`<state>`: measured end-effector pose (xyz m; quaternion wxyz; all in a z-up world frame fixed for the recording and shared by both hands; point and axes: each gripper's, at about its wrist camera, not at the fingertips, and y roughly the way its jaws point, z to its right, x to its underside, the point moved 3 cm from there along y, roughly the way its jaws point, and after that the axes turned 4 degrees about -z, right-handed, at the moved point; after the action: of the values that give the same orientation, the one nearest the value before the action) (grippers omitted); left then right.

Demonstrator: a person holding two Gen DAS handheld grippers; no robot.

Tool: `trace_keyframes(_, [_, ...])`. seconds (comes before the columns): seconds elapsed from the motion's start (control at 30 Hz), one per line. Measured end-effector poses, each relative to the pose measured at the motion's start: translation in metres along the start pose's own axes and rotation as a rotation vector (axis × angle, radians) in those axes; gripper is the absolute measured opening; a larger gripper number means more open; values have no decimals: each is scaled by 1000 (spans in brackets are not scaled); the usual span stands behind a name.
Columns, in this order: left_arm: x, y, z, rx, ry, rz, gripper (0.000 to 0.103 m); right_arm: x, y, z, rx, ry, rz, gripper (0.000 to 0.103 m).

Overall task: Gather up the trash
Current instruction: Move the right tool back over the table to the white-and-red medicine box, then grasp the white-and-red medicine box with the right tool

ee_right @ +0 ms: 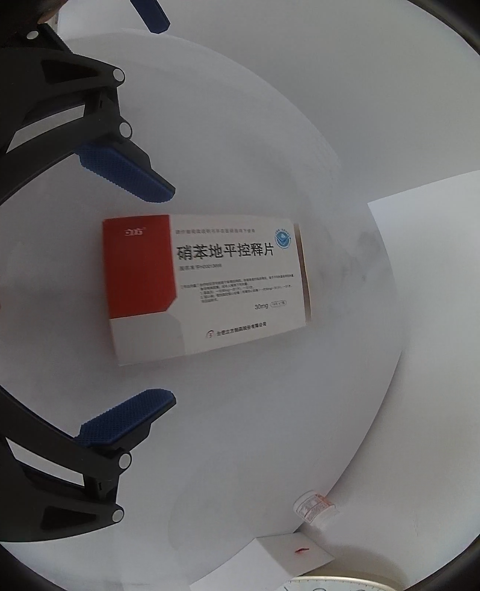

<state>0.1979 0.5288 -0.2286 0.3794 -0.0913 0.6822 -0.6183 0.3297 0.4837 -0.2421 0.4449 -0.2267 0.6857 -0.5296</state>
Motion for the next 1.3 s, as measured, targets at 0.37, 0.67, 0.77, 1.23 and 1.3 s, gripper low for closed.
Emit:
trace_keyframes(0.37, [-7, 6, 7, 6, 23, 0, 95, -2, 21, -14, 26, -87, -38, 98])
trace_keyframes(0.67, [-1, -21, 9, 13, 30, 25, 95, 16, -11, -20, -7, -74, -13, 82])
trace_keyframes(0.77, [10, -43, 17, 17, 60, 33, 95, 39, -42, -14, -2, -34, 8, 82])
trace_keyframes(1.23, [184, -176, 149, 203, 449, 4, 95, 329, -251, 37, 108, 334, 111, 82])
trace_keyframes(1.3, [226, -194, 179, 252, 519, -5, 95, 380, -275, 42, 130, 403, 119, 82])
